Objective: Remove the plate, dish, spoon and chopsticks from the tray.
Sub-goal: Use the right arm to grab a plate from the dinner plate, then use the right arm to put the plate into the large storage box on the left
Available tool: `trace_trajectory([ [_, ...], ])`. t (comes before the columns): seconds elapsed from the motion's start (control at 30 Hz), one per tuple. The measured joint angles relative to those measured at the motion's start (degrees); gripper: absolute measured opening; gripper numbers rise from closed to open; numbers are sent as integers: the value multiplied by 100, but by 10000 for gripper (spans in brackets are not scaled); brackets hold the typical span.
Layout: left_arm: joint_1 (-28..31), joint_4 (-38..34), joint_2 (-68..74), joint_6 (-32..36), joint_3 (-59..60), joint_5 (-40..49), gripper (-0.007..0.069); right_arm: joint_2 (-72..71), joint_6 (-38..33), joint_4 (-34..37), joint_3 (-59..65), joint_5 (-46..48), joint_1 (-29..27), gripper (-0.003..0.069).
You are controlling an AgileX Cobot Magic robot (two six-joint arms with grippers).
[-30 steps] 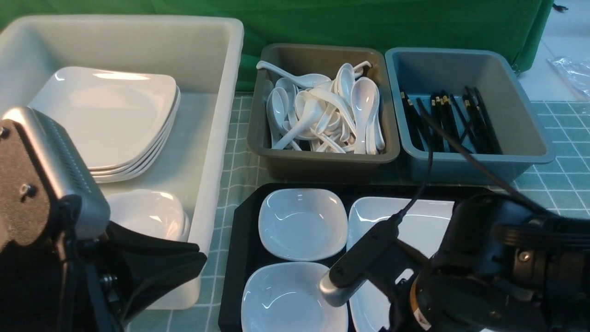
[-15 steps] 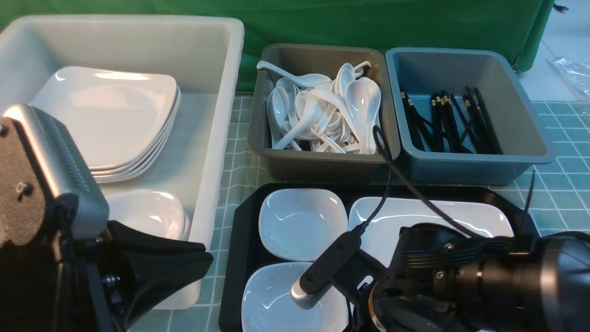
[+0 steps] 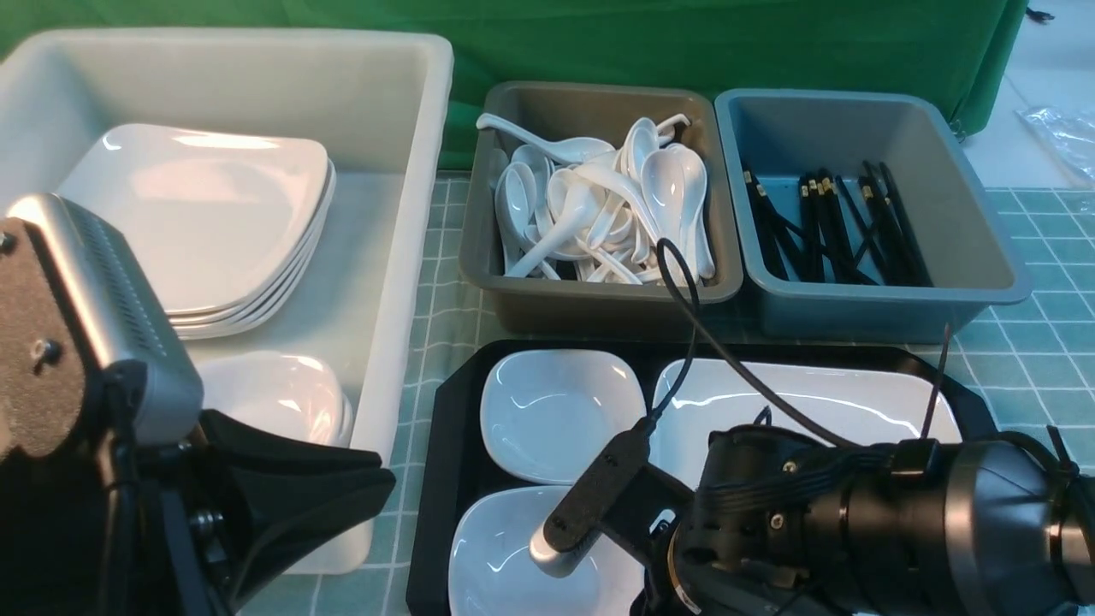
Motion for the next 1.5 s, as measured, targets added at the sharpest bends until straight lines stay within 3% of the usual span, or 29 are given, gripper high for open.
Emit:
trace_trajectory([
  [0.1,0,0,-64,5,0,11,32,-113,-5,-13,20,133,81,307],
  [0.43,0,7,-599,94,0,22,32,-1941,-36,-196,-637,2108,454,72],
  [0.8,0,499,-688,-188,-6,9,32,-2187,-883,-166,-2205,3219,455,63],
  [0.93,0,1769,-965,-1401,-293,346,32,-2091,-1973,-148,-3269,3080,455,63],
  [1.03,0,2898,-1289,-2552,-573,878,32,-1848,-3012,-154,-3986,2466,460,63],
  [1.1,0,3346,-1405,-2875,-671,1190,32,-1698,-3420,-158,-4240,2132,460,63],
  [1.13,0,3859,-1650,-3319,-773,1682,32,-1446,-4005,-135,-4585,1661,460,63],
  [1.17,0,3905,-1651,-3356,-781,1733,32,-1373,-4073,-130,-4621,1542,460,63],
  [1.3,0,4344,-2293,-3837,-853,2545,32,-406,-5580,344,-5326,440,460,63],
  [1.33,0,4344,-2293,-3883,-855,2571,32,-350,-5580,373,-5363,397,460,63],
  [1.5,0,4387,-3066,-4293,-865,3128,32,1222,-7070,1109,-6513,-219,453,63],
])
